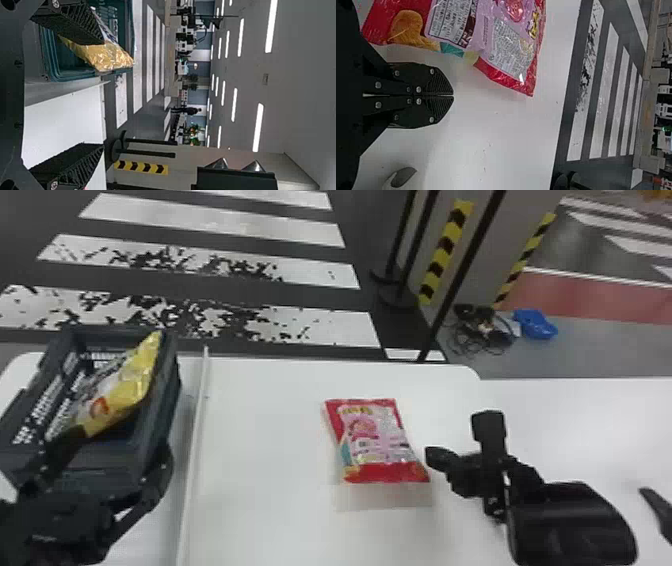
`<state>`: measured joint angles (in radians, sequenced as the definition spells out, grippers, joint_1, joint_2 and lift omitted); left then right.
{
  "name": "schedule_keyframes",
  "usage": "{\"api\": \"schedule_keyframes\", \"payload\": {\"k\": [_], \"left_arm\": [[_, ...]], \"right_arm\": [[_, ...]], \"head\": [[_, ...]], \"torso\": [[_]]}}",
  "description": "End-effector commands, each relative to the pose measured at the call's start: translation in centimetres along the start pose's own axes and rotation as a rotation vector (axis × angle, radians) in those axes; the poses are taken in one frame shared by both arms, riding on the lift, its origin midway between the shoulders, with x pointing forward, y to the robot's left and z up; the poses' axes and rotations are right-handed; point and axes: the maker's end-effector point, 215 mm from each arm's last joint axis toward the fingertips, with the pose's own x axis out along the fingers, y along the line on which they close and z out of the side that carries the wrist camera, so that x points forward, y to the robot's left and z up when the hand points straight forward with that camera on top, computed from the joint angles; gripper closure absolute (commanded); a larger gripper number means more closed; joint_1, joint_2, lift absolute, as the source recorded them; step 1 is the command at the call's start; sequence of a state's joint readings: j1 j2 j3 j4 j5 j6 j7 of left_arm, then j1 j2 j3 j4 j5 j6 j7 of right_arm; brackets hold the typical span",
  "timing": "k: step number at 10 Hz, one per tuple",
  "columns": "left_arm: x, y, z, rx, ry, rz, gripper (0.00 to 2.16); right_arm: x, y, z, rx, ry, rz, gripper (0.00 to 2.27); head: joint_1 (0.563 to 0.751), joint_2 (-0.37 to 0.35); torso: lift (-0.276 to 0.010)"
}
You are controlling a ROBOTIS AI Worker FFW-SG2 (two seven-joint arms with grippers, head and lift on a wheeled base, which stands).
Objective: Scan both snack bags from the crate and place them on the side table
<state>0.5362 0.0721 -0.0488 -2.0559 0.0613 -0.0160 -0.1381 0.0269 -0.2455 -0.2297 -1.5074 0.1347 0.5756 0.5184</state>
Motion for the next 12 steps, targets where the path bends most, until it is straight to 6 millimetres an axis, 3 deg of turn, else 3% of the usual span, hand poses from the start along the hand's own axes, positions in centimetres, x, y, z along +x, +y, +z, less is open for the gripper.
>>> {"api": "schedule_keyframes", "payload": {"k": [1, 4, 6, 7, 12], "left_arm": [[0.0, 0.1, -0.1, 0.001, 0.001, 0.001, 0.08], [0.0, 0.1, -0.3, -0.003, 0.005, 0.002, 0.08], [0.0, 0.1, -0.3, -0.004, 0.005, 0.003, 0.08], [0.0, 0.1, -0.3, -0.004, 0.005, 0.004, 0.08], [0.0, 0.0, -0.4, -0.004, 0.006, 0.004, 0.08]], "right_arm": [[-0.2, -0.3, 0.0, 0.005, 0.003, -0.006, 2.26], [-0.7, 0.3, 0.5, -0.006, -0.013, -0.003, 2.26], [-2.1, -0.4, 4.9, -0.011, -0.144, -0.054, 2.26], [-2.8, 0.2, 6.7, -0.037, -0.177, -0.064, 2.26], [-1.0, 7.6, 7.4, -0.088, -0.179, 0.065, 2.26]], "head": [[0.695, -0.247], [0.695, -0.248], [0.695, -0.248], [0.695, -0.248], [0.695, -0.176]], "torso": [[-0.095], [-0.095], [-0.095], [-0.095], [-0.095]]}}
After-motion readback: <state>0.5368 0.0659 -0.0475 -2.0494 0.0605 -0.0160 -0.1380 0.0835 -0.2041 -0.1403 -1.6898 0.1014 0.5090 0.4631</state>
